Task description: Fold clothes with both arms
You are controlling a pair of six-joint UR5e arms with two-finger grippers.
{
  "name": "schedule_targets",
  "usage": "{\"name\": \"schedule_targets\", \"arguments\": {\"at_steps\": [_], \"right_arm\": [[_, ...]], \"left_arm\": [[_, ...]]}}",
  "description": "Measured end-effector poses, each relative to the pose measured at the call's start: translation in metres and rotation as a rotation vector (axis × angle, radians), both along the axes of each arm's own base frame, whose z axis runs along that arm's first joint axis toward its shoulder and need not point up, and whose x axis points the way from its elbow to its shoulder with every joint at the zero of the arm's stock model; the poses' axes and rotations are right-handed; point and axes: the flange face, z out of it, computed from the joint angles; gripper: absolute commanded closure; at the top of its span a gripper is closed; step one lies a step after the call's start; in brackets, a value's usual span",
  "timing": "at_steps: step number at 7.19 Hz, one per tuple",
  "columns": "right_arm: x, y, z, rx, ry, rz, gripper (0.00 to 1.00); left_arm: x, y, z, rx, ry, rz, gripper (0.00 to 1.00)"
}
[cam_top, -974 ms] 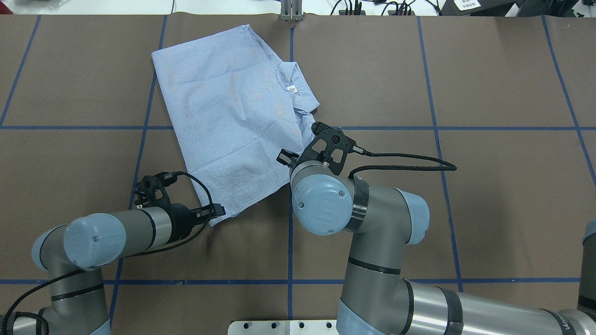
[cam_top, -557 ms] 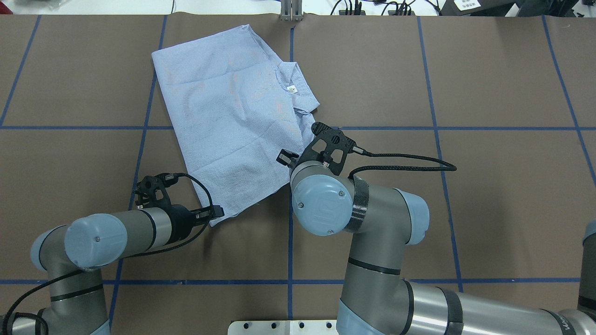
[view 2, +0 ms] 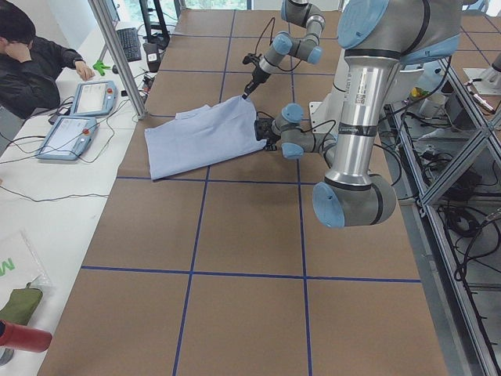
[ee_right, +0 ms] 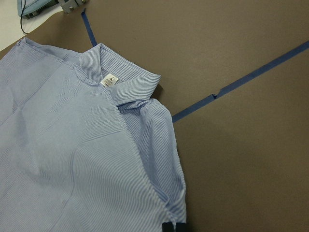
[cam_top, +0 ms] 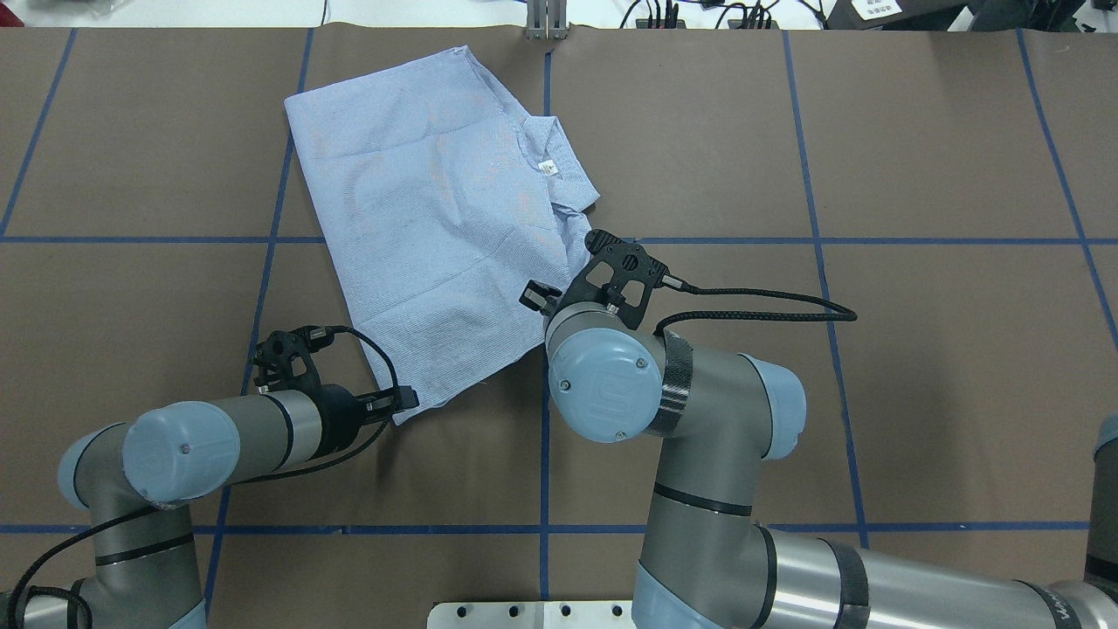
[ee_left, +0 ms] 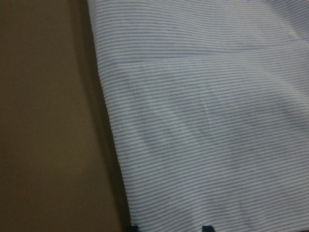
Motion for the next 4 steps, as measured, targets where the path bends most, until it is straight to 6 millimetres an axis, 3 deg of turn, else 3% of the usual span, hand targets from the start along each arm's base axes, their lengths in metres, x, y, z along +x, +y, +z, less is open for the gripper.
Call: {"name": "schedule_targets", "arguments": {"at_steps": [2,4], "right_arm": [[0.0000,0.0000,-0.0002,0.000,-0.001,0.000,1.00],[0.0000,0.0001,-0.0007,0.001,-0.004,-0.001,1.00]], "left_arm": [[0.0005,0.0002,-0.0005,0.000,0.001,0.000,0.48],[0.0008,0.0001,-0.0005,0.001,0.001,-0.003,0.64]]}}
